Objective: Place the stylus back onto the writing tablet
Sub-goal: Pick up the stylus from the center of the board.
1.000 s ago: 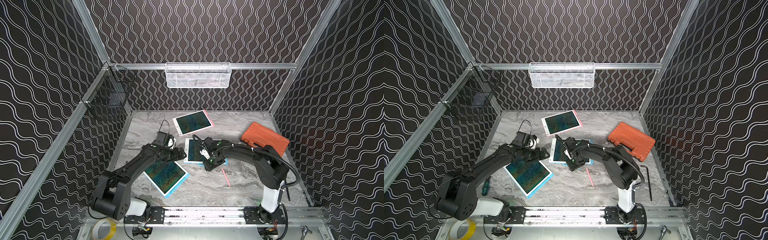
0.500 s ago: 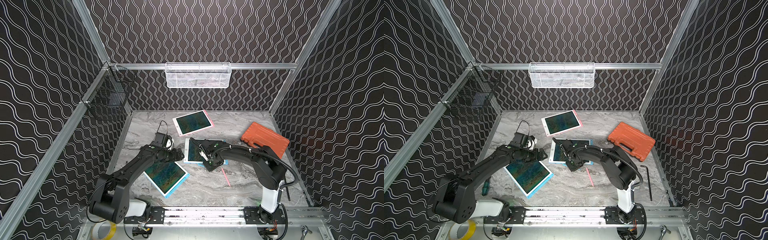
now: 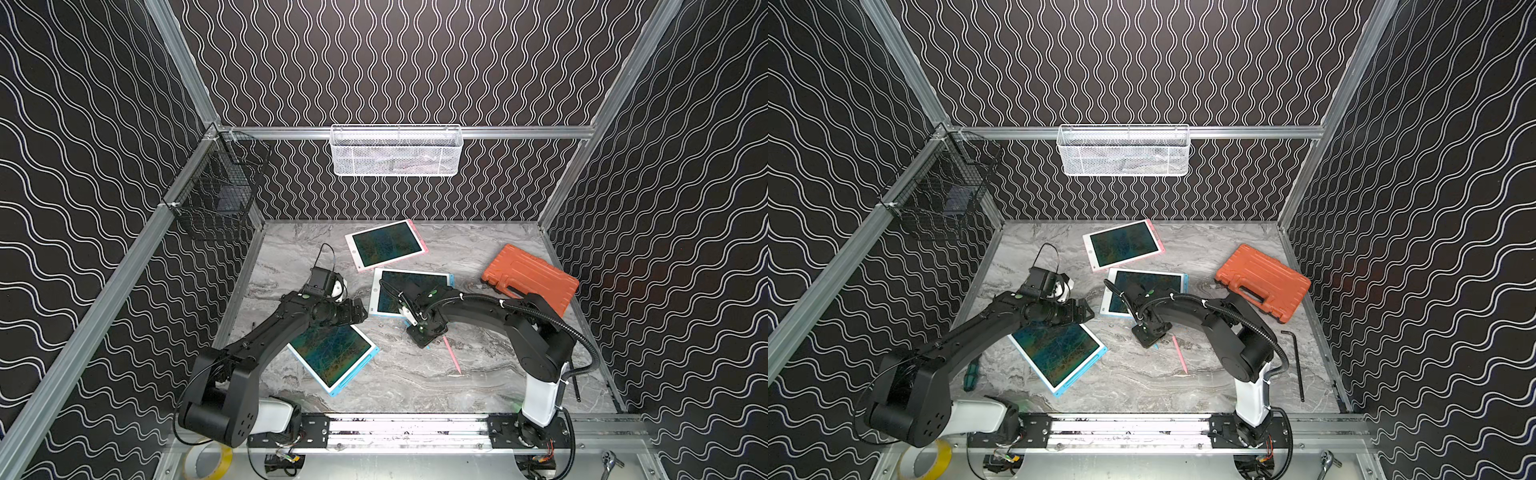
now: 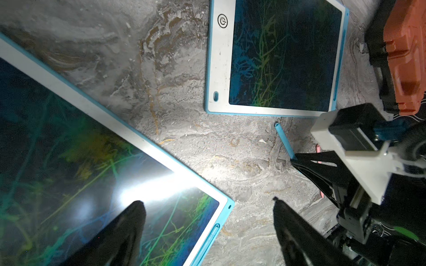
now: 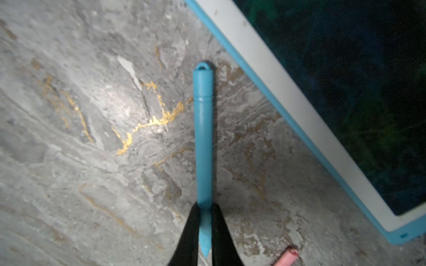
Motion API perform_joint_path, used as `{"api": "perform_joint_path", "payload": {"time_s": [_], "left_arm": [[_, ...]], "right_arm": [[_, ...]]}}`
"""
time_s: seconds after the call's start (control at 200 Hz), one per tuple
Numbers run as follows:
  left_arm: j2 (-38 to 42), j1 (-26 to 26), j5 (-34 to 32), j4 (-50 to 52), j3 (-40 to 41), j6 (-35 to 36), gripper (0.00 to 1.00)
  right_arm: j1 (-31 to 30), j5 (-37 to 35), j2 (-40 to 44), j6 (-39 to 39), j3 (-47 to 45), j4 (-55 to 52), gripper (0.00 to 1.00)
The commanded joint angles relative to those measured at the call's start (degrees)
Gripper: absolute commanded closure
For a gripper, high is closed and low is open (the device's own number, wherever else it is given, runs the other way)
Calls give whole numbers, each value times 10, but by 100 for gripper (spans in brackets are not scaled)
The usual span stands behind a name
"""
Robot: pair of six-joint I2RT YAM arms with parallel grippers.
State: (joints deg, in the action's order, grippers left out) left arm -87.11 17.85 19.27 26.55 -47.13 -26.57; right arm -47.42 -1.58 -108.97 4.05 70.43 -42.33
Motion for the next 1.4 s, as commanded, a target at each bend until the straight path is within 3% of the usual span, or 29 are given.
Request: {"api": "perform_joint_path", "payload": {"time_s": [0.0, 0.576, 0.976, 1.396], "left_arm": [[0, -1, -4, -21, 3, 4, 9], [-2, -1, -6, -29, 7, -1, 10], [-2, -1, -9, -29, 5, 2, 10], [-4, -3, -13, -20, 2, 13, 10]], "right_arm": [[-2, 45, -1, 11, -9, -34, 89], [-2, 14, 35, 34, -27, -25, 93], [-2, 28, 20, 43, -41, -4, 85], [-3, 17, 26, 60, -52, 1, 97]]}}
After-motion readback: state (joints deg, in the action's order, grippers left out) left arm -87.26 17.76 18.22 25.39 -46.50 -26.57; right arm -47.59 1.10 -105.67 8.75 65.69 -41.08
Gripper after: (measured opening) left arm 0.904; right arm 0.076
